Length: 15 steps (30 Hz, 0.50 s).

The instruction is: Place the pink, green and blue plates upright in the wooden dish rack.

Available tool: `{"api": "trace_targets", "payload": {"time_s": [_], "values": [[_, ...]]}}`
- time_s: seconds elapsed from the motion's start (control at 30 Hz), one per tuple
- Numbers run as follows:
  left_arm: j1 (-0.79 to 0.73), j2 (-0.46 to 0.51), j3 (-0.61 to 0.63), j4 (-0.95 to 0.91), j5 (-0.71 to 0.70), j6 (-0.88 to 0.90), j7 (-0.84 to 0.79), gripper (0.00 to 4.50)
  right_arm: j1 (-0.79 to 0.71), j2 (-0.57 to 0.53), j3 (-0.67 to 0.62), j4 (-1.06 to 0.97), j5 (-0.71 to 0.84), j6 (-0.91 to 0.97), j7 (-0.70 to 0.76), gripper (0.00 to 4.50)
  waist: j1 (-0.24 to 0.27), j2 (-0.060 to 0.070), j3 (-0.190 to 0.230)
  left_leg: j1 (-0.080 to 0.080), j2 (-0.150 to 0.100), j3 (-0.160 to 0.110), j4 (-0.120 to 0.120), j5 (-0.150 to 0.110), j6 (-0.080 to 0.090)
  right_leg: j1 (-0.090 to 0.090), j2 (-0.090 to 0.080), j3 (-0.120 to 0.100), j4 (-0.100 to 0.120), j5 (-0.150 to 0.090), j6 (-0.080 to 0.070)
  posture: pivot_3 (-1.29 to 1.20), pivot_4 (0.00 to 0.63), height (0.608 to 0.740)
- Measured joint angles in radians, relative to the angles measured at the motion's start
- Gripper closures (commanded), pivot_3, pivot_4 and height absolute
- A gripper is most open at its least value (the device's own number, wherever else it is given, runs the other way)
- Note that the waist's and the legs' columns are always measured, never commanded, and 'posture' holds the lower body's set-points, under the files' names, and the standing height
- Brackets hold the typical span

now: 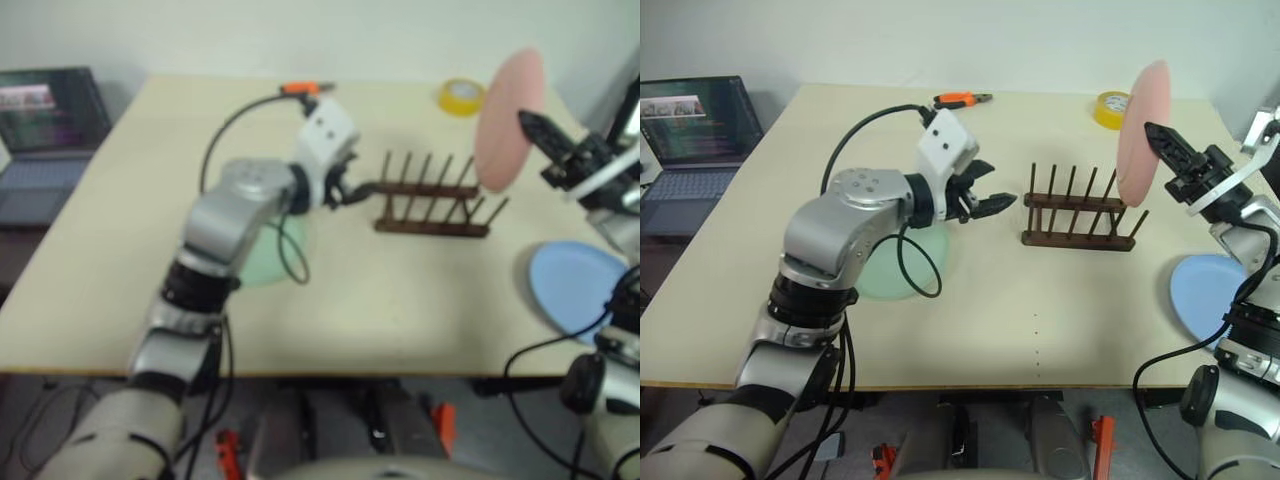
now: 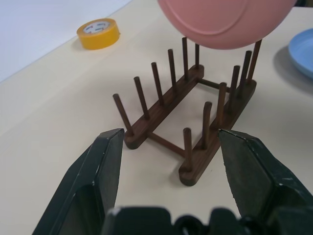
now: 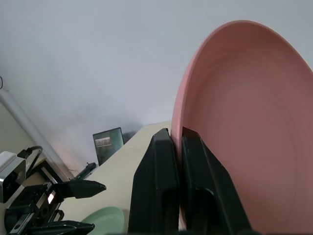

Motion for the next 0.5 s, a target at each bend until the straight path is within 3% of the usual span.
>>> {"api": "trace_targets", "payload": {"time_s": [0.5], "values": [[0.004,0.015,-0.003,-0.012,0.002,0.022,0.002,1.14,0.027,0.030,-0.058,0.035,0.064,-0.003,-0.038,4.48,0.000,0.000,0.000,0.000,0.000,0.000,0.000,0.000,0.000,0.000,0.000,0.000,0.000,0.000,0.000,0.00,0.150,0.740]]}}
